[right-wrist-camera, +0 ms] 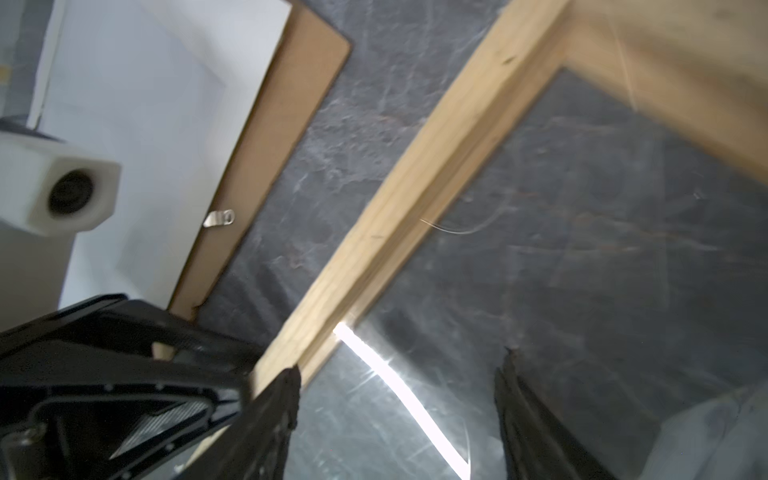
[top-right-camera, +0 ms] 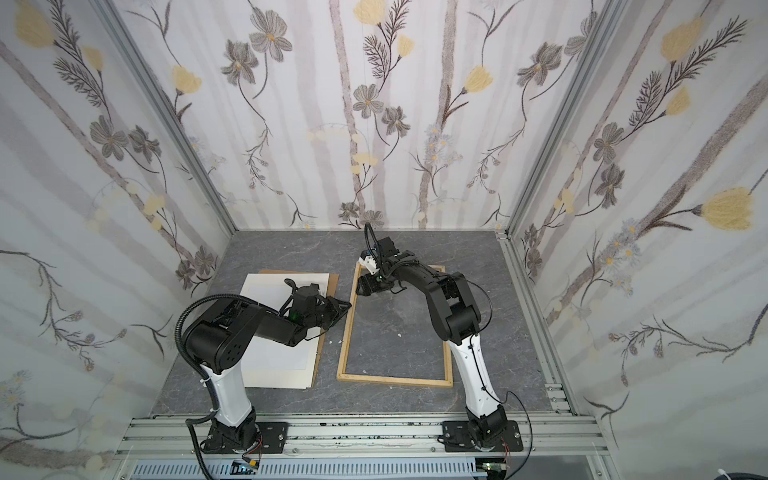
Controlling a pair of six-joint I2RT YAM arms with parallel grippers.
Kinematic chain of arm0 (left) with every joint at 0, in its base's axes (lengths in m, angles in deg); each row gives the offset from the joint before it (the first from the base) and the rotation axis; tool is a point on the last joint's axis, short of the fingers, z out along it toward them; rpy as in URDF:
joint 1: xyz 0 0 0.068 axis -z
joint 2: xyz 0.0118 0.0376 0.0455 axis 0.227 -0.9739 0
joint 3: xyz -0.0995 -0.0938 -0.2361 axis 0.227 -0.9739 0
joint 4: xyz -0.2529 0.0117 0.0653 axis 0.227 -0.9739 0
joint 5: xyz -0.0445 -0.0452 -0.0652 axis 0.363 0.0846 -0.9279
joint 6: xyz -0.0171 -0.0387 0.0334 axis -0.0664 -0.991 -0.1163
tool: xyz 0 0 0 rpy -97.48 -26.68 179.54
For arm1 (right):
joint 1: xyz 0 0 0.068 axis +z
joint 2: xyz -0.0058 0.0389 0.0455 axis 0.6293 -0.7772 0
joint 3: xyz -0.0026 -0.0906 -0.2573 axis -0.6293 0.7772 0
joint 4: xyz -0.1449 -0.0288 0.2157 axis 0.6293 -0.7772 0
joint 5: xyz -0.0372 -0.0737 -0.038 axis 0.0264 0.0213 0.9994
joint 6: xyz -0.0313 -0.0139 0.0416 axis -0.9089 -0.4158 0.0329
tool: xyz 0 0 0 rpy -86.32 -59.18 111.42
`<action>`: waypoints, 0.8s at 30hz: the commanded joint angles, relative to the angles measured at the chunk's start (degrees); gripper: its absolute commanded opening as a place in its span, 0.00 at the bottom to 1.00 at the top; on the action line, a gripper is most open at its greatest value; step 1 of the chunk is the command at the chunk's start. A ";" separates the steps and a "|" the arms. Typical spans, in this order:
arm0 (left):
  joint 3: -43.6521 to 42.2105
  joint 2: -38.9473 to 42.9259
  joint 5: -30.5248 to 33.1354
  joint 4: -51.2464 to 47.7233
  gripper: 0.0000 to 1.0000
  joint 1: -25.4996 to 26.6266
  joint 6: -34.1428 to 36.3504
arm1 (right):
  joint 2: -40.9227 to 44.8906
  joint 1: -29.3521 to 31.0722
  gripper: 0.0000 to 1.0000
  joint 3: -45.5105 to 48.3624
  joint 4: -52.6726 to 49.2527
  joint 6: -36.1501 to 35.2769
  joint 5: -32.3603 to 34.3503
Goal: Put the photo into the frame
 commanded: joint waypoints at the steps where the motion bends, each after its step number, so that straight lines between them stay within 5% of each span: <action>1: 0.37 0.34 0.44 -0.41 0.23 0.06 -0.38 | 2.00 -0.07 0.71 1.94 -7.55 -1.29 -6.51; 12: -1.15 2.58 0.79 -0.85 0.23 0.07 -0.12 | 6.64 -6.46 0.92 -6.23 0.90 5.54 14.68; 18: -1.72 2.96 0.87 -0.83 0.23 0.08 -0.21 | -2.98 -8.67 0.94 -17.74 -3.23 5.42 14.04; 24: -1.70 2.98 0.88 -1.42 0.23 0.15 -0.08 | -5.71 -8.46 0.93 -19.03 -2.53 5.35 13.26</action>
